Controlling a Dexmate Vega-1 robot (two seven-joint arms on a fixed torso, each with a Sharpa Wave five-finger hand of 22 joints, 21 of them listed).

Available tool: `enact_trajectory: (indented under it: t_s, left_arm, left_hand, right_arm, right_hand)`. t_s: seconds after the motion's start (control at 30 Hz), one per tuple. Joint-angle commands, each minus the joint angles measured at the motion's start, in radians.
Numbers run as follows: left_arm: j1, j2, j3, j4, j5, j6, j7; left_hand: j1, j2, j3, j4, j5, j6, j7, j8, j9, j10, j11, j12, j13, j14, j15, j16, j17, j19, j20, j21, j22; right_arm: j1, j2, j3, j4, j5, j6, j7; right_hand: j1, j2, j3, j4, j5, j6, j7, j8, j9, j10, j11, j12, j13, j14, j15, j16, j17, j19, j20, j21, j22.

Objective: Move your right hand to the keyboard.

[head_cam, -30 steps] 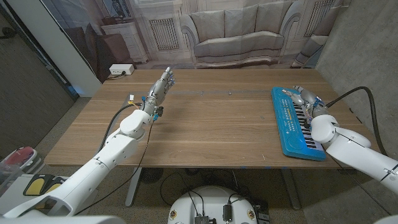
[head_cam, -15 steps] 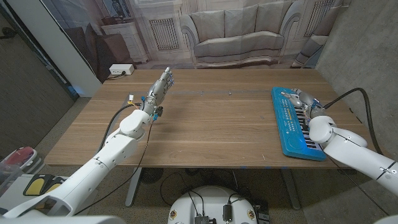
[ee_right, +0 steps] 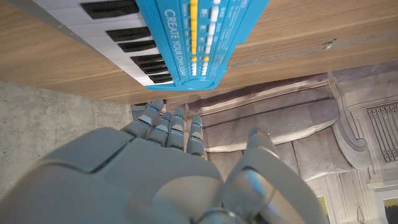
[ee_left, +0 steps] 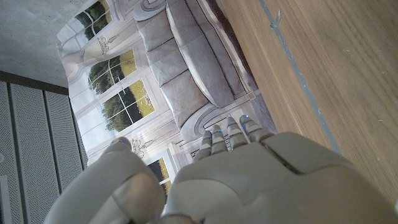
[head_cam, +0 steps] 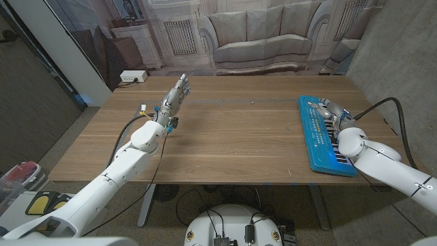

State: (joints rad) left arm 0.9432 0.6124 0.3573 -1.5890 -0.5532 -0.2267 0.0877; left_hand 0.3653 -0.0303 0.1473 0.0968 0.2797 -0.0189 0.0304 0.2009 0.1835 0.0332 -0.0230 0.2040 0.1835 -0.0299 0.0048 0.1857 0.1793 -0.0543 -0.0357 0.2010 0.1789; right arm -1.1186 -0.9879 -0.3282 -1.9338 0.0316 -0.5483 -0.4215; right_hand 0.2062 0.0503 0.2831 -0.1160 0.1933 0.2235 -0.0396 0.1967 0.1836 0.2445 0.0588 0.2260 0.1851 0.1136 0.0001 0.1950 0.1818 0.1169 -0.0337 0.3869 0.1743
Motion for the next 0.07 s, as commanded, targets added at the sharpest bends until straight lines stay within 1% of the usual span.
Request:
enact_trajectory:
  t_s: [0.03, 0.07]
  left_arm:
    - [-0.009, 0.000, 0.001, 0.007, -0.003, 0.006, -0.008]
    - [-0.013, -0.001, 0.003, 0.011, -0.002, 0.006, -0.010]
  left_hand:
    - [0.006, 0.004, -0.002, 0.000, -0.003, 0.010, 0.002, -0.004, 0.003, 0.009, 0.001, -0.001, 0.005, 0.000, -0.001, 0.002, 0.003, -0.011, -0.004, 0.000, 0.003]
    - [0.006, 0.004, -0.002, 0.000, -0.003, 0.010, 0.003, -0.004, 0.003, 0.010, 0.000, -0.001, 0.005, 0.000, -0.001, 0.002, 0.003, -0.011, -0.005, -0.001, 0.003]
  right_arm:
    - [0.015, 0.004, -0.013, 0.005, -0.003, 0.003, -0.009]
    - [0.016, 0.006, -0.012, 0.004, -0.002, -0.001, -0.011]
  right_hand:
    - [0.004, 0.004, 0.001, -0.005, 0.009, 0.007, -0.004, 0.005, 0.006, 0.011, 0.002, 0.004, 0.004, 0.012, 0.003, -0.004, 0.001, 0.008, -0.005, -0.007, 0.005]
    - [0.004, 0.004, 0.001, -0.005, 0.009, 0.007, -0.004, 0.005, 0.006, 0.011, 0.002, 0.004, 0.004, 0.012, 0.003, -0.004, 0.001, 0.008, -0.005, -0.007, 0.005]
